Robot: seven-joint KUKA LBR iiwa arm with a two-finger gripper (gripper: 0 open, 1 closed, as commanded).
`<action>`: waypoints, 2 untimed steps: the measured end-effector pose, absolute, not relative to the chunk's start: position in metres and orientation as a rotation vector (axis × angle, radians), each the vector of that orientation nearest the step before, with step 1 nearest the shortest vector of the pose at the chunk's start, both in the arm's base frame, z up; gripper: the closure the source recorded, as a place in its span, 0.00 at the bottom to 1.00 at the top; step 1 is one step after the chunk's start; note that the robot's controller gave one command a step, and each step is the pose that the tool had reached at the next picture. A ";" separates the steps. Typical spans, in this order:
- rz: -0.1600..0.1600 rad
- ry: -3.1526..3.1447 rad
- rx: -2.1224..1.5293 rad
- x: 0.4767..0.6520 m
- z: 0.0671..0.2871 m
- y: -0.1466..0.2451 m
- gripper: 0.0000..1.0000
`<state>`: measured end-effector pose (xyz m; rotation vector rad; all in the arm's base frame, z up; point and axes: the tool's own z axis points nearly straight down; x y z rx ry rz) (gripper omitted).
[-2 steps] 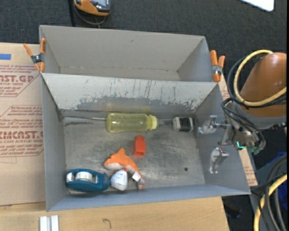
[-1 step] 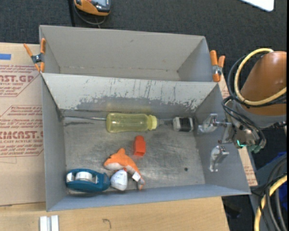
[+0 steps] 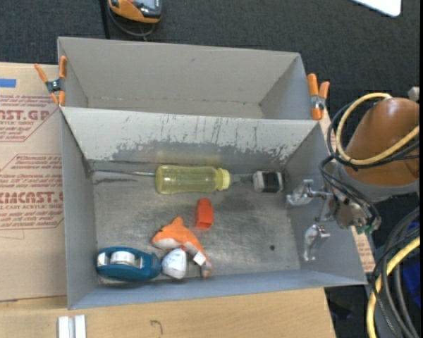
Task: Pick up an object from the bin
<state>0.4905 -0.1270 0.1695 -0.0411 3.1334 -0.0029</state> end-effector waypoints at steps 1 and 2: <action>0.003 3.146 -0.029 0.496 0.139 -0.132 0.00; -0.003 3.136 -0.071 0.553 0.130 -0.143 0.00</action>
Offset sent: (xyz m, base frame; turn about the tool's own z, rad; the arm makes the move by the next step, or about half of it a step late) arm 0.0863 -0.0211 -0.0538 -0.0363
